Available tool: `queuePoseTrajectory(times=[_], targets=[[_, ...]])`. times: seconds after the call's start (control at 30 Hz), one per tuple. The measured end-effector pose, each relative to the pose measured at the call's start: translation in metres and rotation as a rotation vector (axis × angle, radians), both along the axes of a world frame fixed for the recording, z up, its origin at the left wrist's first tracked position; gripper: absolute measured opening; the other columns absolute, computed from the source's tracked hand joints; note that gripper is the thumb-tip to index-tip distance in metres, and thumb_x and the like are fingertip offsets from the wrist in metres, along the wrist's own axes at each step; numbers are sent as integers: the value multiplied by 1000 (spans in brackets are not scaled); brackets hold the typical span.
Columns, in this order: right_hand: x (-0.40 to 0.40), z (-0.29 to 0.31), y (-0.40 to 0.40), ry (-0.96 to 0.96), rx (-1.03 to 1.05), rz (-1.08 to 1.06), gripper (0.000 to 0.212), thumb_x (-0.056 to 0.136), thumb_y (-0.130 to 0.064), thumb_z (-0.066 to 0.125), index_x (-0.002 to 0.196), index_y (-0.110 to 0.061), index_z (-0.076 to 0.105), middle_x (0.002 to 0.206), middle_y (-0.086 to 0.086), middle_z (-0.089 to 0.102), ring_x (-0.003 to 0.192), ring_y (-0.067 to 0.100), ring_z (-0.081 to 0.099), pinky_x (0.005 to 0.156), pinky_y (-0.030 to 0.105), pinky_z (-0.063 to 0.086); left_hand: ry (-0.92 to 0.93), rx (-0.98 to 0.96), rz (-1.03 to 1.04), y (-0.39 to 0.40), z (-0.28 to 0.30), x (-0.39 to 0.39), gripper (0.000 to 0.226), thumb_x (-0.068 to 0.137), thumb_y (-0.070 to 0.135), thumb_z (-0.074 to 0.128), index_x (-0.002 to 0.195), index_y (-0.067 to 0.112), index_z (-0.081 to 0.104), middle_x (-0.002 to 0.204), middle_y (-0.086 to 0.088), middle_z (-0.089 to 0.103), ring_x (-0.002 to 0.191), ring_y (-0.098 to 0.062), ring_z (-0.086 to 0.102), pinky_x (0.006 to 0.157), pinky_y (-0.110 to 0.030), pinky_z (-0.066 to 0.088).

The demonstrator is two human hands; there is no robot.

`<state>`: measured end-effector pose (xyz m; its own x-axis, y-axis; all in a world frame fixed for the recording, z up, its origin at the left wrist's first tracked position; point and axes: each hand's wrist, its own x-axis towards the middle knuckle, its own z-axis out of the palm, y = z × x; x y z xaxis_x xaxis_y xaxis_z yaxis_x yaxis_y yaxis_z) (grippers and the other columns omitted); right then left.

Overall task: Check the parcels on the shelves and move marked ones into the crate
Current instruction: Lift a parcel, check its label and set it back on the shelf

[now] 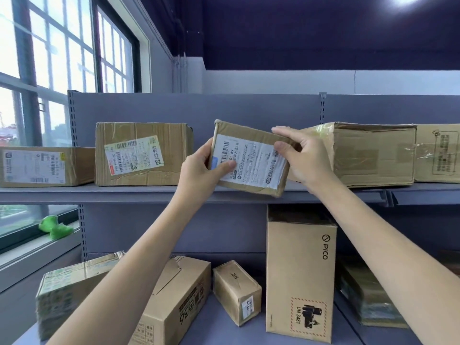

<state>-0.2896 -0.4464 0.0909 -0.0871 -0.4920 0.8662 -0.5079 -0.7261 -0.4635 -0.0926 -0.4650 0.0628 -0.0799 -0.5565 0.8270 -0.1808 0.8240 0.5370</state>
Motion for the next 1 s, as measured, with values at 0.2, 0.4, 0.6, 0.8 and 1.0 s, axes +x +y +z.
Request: queuePoseTrajectory(times=[0.2, 0.4, 0.6, 0.8, 1.0], targets=[[15, -1, -25, 49, -92, -183, 31, 86, -4, 61, 117, -7, 64, 131, 10, 56, 128, 17, 45, 104, 11, 28, 104, 81, 161, -27, -11, -17, 27, 80, 10, 70, 104, 21, 61, 94, 11, 68, 86, -4, 64, 76, -19, 51], [12, 0, -47, 268, -59, -254, 34, 88, -8, 59, 122, -7, 59, 123, 7, 59, 113, 19, 53, 90, 13, 34, 60, 156, 208, -58, -14, -16, 28, 82, 16, 69, 109, 14, 61, 101, 5, 68, 87, -7, 63, 66, -3, 45], [8, 9, -68, 384, 37, -332, 36, 89, -13, 59, 125, -9, 57, 128, 6, 57, 116, 19, 51, 85, 11, 28, -61, 226, 318, -82, -4, -18, 32, 82, 20, 69, 110, 7, 61, 110, -4, 67, 101, -20, 61, 77, -24, 42], [6, 15, -89, 429, 95, -349, 34, 88, -15, 61, 121, -8, 58, 123, 7, 60, 108, 18, 54, 82, 17, 36, -374, 66, 475, -92, 20, -18, 91, 76, 17, 76, 144, 1, 17, 153, -18, 21, 142, -27, 21, 111, -29, 22], [0, 12, -112, 423, 88, -360, 35, 87, -13, 61, 122, -8, 58, 125, 6, 59, 108, 17, 53, 80, 13, 33, -787, -164, 604, -109, 36, -20, 78, 78, 23, 73, 140, 3, 30, 149, -13, 31, 142, -26, 19, 115, -34, 14]])
